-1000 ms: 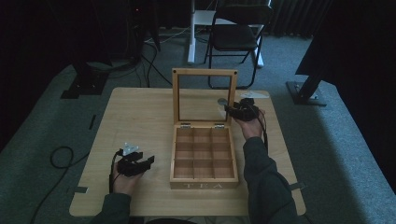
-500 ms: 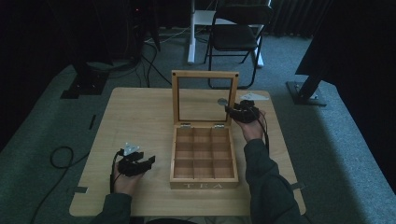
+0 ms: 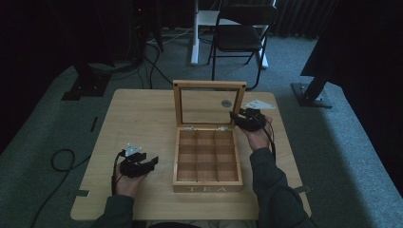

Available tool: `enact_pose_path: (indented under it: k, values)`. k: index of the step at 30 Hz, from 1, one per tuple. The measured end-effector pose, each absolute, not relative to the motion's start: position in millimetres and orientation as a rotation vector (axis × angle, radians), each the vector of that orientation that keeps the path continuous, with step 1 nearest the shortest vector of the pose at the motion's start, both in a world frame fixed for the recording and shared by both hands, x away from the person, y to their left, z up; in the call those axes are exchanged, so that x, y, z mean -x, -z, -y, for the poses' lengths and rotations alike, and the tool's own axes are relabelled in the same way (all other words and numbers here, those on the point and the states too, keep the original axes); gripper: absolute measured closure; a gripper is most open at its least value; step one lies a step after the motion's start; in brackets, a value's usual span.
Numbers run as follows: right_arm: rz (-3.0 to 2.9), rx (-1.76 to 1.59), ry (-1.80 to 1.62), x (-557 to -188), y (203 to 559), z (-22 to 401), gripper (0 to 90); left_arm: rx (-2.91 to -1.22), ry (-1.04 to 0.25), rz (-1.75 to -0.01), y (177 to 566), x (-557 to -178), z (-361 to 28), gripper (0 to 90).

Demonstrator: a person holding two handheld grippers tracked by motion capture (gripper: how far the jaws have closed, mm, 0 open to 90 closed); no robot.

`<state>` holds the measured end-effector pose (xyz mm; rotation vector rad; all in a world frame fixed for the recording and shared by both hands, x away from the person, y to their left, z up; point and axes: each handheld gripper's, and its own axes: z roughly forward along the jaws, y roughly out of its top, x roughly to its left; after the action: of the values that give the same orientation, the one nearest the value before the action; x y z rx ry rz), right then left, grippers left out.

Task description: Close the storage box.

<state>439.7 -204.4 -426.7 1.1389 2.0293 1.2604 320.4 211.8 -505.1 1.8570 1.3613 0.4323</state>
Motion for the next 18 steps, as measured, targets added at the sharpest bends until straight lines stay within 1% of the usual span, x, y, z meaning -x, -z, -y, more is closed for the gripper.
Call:
enact_pose_path:
  k: [6, 18]
  values:
    - [-2.02, -1.138, -1.268, -435, 426, 205, 58.1, -1.856, -0.451, -1.332, 489, -330, -208, 43.3]
    - [-2.017, -1.124, -1.278, -426, 426, 204, 55.1, -1.828, -0.431, -1.279, 458, -356, -190, 49.7]
